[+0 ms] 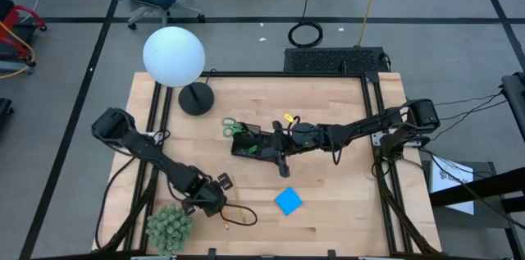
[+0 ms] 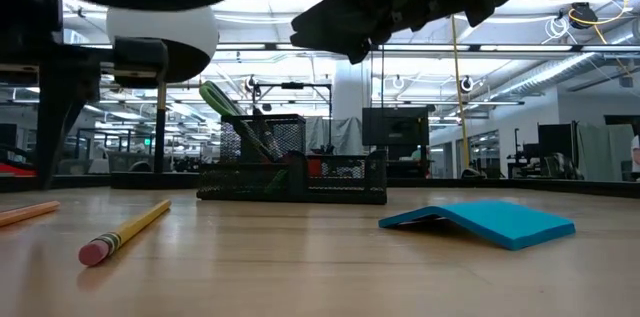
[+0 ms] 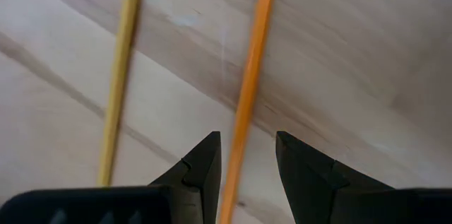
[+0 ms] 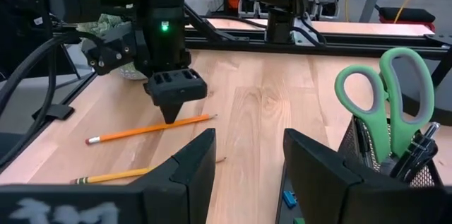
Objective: Pick and place office supplies into organizer
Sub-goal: Put the orange pencil into the black desk organizer
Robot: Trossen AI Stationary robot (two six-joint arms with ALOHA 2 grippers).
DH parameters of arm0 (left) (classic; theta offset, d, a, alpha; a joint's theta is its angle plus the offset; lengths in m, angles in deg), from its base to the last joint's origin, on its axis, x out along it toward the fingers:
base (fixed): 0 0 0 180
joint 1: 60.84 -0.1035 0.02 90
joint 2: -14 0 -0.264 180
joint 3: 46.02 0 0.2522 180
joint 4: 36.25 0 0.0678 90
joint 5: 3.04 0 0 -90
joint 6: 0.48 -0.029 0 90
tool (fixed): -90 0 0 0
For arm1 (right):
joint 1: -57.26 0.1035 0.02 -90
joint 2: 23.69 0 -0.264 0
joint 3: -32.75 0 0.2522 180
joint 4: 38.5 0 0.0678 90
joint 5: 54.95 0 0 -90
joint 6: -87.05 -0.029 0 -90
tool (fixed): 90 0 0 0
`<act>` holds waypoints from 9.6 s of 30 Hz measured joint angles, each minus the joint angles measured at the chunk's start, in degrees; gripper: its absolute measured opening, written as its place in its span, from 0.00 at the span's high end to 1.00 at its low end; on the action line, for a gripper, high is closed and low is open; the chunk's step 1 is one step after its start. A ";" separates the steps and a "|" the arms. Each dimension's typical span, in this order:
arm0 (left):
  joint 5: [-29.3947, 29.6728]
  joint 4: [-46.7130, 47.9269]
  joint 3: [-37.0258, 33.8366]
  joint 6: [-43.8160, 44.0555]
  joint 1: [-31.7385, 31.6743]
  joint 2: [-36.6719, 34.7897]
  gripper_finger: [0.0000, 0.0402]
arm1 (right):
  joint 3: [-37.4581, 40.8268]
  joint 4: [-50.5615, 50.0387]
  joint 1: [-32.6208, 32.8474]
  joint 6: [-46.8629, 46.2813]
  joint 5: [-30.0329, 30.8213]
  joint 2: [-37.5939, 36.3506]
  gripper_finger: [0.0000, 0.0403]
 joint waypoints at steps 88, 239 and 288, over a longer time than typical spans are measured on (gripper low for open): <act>-7.55 -6.42 -0.16 -3.91 -2.68 3.85 1.00 | -0.02 -0.05 0.01 0.18 -0.04 0.00 0.61; 11.94 -123.42 -32.11 25.68 -34.65 5.56 1.00 | 3.96 -2.81 3.34 -7.06 10.19 -15.54 0.61; 10.38 -122.31 -32.13 32.25 -34.33 6.69 0.79 | 3.93 -2.81 3.32 -7.06 10.16 -15.54 0.61</act>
